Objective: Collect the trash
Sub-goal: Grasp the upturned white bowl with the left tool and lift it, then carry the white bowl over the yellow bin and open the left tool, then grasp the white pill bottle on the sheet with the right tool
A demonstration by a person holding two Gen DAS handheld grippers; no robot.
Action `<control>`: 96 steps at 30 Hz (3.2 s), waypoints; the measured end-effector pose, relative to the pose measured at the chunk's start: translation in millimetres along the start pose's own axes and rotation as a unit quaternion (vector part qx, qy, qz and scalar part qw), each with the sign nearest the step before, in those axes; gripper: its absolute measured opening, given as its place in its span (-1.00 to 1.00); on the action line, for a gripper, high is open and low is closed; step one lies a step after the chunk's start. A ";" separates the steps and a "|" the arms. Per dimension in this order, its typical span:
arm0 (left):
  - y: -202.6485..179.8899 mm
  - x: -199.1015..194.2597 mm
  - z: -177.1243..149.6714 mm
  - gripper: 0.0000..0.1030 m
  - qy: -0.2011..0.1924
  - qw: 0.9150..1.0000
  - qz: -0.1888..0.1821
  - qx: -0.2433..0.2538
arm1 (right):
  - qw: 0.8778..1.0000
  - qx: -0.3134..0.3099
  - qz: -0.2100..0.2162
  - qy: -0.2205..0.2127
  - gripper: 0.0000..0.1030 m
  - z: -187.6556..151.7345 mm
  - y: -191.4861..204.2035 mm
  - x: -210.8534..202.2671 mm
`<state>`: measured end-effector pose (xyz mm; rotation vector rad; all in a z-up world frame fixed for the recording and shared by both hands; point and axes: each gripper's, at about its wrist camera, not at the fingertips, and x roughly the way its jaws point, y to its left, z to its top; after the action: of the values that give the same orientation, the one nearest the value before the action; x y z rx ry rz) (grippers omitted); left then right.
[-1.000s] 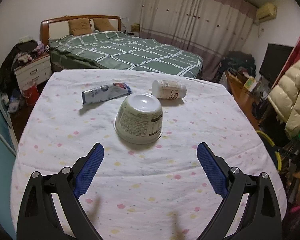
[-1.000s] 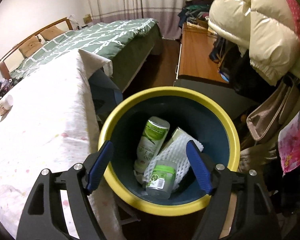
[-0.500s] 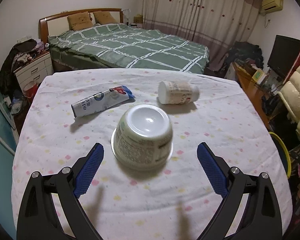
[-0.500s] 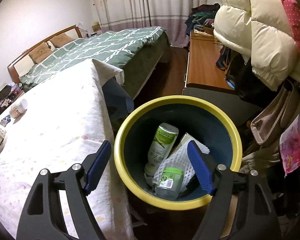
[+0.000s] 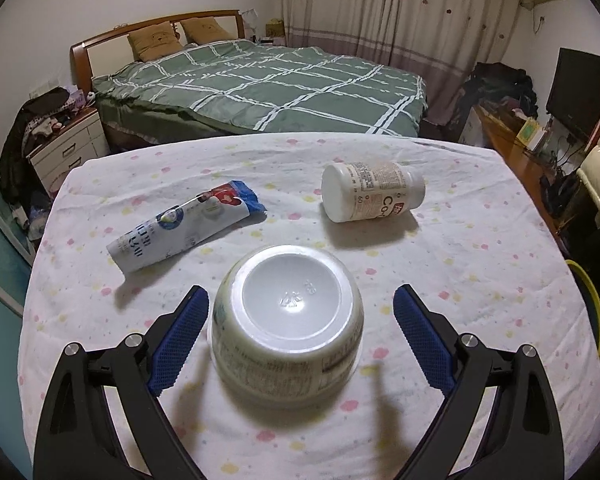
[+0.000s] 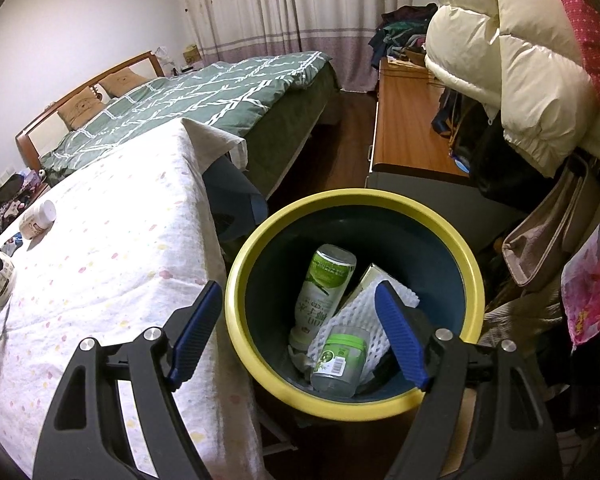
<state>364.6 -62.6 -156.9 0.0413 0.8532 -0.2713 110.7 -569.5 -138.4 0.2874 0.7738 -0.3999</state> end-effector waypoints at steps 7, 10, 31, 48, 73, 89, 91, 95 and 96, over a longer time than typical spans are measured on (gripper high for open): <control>-0.8 10.8 0.2 0.55 0.011 1.000 0.024 0.007 | 1.000 0.003 0.000 0.002 0.45 -1.9 -2.7 1.1; -0.1 11.4 0.3 0.54 0.012 1.000 0.024 0.009 | 1.000 0.002 0.001 0.003 0.45 -2.4 -3.1 1.0; -174.6 -70.3 -6.5 0.53 -0.033 0.984 -0.109 0.134 | 0.999 -0.010 -0.008 -0.047 0.45 -6.0 -30.6 -53.2; -426.2 -34.2 -27.6 0.53 0.032 0.934 -0.229 0.270 | 0.996 0.012 -0.046 -0.075 0.53 -40.1 -101.5 -108.6; -436.0 -38.3 -33.6 0.72 0.030 0.937 -0.239 0.253 | 0.994 0.031 -0.029 -0.098 0.54 -47.0 -112.4 -133.6; -102.4 -111.3 -40.4 0.78 -0.066 0.994 -0.085 0.034 | 0.997 -0.054 0.026 -0.057 0.56 -26.4 -14.1 -99.3; -66.7 -113.9 -46.9 0.78 -0.067 0.995 -0.068 0.012 | 0.996 -0.067 0.037 -0.052 0.56 -21.1 5.8 -95.0; -5.8 -114.7 -61.1 0.78 -0.073 0.997 -0.025 -0.015 | 0.992 -0.098 0.070 -0.041 0.56 -10.3 55.9 -83.6; 10.4 -113.7 -65.1 0.78 -0.074 0.997 -0.015 -0.022 | 0.991 -0.103 0.077 -0.039 0.56 -6.9 66.6 -80.3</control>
<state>248.1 -18.2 -115.4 -0.0315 0.7125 -0.2803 84.5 -488.2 -78.1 0.1359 0.7055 -0.1831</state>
